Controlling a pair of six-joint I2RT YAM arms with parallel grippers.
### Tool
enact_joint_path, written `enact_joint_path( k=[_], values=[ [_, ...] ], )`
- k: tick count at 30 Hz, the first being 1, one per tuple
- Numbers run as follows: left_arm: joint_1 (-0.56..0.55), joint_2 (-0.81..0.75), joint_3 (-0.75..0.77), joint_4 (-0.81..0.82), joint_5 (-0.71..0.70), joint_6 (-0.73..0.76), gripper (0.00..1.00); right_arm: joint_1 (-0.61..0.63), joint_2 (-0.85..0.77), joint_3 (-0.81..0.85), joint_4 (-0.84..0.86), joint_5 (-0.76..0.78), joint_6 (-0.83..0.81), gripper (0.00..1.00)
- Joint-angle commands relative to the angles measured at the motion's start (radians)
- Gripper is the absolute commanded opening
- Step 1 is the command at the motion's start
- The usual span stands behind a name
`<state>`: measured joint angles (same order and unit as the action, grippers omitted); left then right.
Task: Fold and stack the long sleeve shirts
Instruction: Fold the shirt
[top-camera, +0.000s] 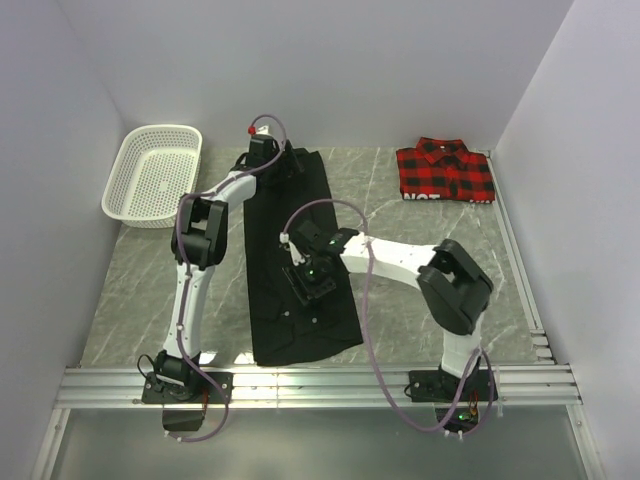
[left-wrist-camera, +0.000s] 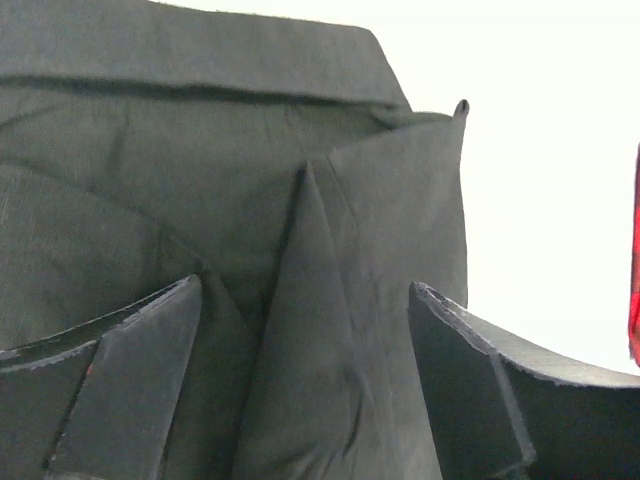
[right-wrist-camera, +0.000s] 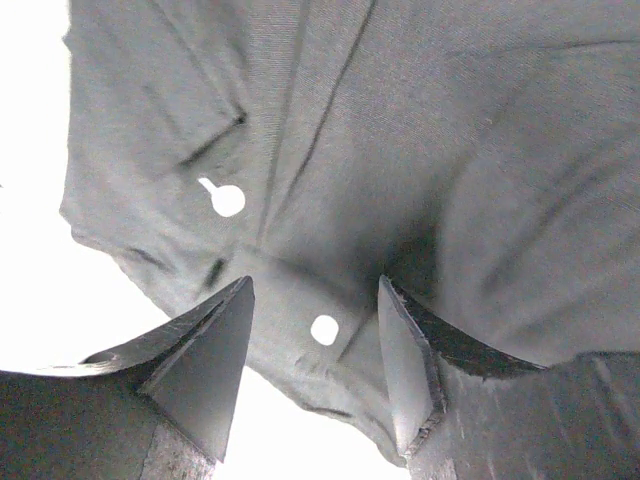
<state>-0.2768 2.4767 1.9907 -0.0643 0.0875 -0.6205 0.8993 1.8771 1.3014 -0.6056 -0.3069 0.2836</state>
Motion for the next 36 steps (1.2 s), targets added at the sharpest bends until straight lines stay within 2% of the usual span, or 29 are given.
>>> enact_joint_path(
  k=[1, 4, 11, 14, 17, 19, 20, 25, 29, 32, 36],
  values=[
    [-0.001, -0.146, -0.046, 0.040, 0.021, 0.047, 0.92, -0.022, -0.176, -0.005, 0.061, 0.080, 0.028, 0.62],
    [0.001, -0.243, -0.062, -0.005, 0.001, 0.056, 0.93, -0.051, -0.271, -0.040, 0.090, 0.124, 0.051, 0.67],
    [0.002, -0.533, -0.141, -0.139, -0.064, -0.024, 0.91, -0.154, -0.424, -0.163, 0.158, 0.123, 0.097, 0.64],
    [0.001, -0.693, -0.285, -0.167, -0.084, -0.088, 0.89, -0.177, -0.441, -0.224, 0.200, 0.072, 0.111, 0.57],
    [-0.001, -0.861, -0.523, -0.213, -0.127, -0.143, 0.86, -0.177, -0.403, -0.260, 0.230, 0.000, 0.127, 0.48],
    [-0.001, -0.979, -0.622, -0.232, -0.135, -0.174, 0.86, -0.177, -0.375, -0.272, 0.239, -0.032, 0.138, 0.41],
    [-0.001, -1.016, -0.721, -0.239, -0.132, -0.182, 0.86, -0.175, -0.343, -0.277, 0.247, -0.041, 0.144, 0.40],
    [-0.005, -1.221, -0.987, -0.264, -0.097, -0.208, 0.85, -0.165, -0.224, -0.292, 0.262, -0.093, 0.155, 0.36],
    [-0.015, -1.289, -1.189, -0.218, -0.063, -0.237, 0.84, -0.135, -0.132, -0.257, 0.244, -0.115, 0.143, 0.35],
    [-0.018, -1.280, -1.240, -0.181, -0.028, -0.237, 0.84, -0.122, -0.102, -0.238, 0.221, -0.106, 0.138, 0.35],
    [-0.048, -1.225, -1.236, -0.160, -0.042, -0.240, 0.84, -0.109, -0.093, -0.220, 0.191, -0.063, 0.131, 0.37]
  ],
)
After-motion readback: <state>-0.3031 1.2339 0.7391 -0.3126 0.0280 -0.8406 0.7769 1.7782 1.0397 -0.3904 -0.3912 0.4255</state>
